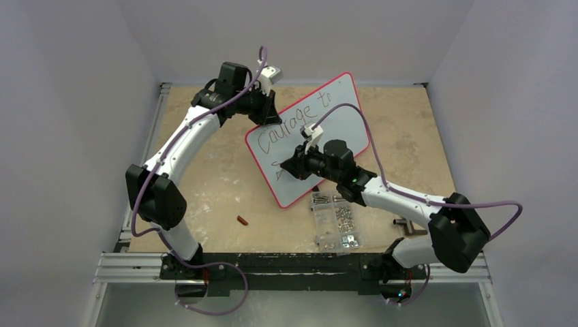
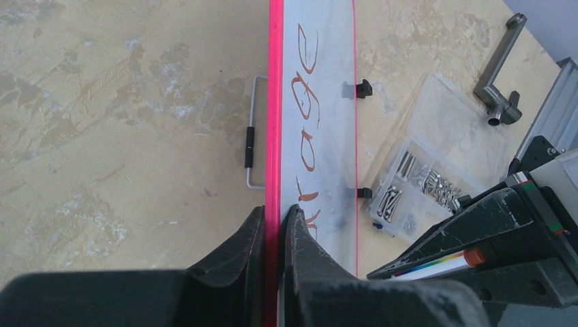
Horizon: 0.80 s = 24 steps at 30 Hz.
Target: Write a sentence on the whiteboard
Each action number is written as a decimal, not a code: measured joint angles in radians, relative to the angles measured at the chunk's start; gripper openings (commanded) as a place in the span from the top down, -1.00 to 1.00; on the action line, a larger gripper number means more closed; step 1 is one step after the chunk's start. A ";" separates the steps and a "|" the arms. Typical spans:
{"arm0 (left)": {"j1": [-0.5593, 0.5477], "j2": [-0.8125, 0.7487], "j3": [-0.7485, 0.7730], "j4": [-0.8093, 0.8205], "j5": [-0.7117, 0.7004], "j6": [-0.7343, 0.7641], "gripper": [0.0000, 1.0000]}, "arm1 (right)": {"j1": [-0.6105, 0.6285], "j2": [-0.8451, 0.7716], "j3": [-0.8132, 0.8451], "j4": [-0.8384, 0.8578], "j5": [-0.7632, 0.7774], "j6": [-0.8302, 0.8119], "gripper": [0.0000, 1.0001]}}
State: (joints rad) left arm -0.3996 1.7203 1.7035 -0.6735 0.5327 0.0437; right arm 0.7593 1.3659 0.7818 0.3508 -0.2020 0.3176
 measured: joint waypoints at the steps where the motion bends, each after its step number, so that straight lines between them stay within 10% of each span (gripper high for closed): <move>1: 0.000 0.000 0.000 0.000 0.000 -0.002 1.00 | 0.000 -0.004 0.000 0.000 0.000 0.002 1.00; 24: -0.001 0.000 0.000 -0.006 -0.001 -0.029 1.00 | -0.001 -0.138 -0.161 0.198 0.166 0.032 1.00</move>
State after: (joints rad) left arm -0.4007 1.7203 1.7035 -0.6796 0.5316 0.0147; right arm 0.7582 1.2278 0.6209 0.5484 -0.0364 0.3492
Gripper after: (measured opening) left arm 0.073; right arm 0.117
